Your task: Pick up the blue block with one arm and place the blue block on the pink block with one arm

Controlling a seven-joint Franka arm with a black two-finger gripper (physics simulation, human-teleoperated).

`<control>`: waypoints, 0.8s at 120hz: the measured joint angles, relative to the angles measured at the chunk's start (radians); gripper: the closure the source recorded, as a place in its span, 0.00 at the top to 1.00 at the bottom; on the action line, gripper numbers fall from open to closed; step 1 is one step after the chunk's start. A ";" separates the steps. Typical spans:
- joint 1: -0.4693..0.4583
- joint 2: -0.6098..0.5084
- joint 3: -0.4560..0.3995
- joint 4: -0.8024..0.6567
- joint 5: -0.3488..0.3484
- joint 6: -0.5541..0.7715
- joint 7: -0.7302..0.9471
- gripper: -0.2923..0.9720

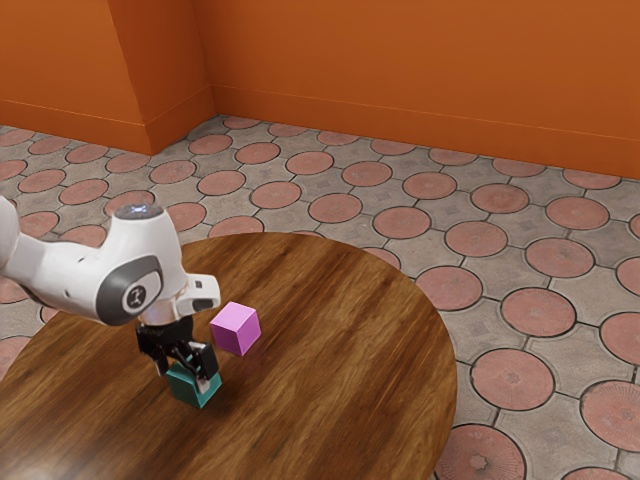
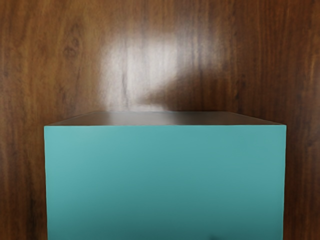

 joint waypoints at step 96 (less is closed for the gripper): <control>-0.001 0.053 0.002 0.030 0.006 0.030 0.007 0.60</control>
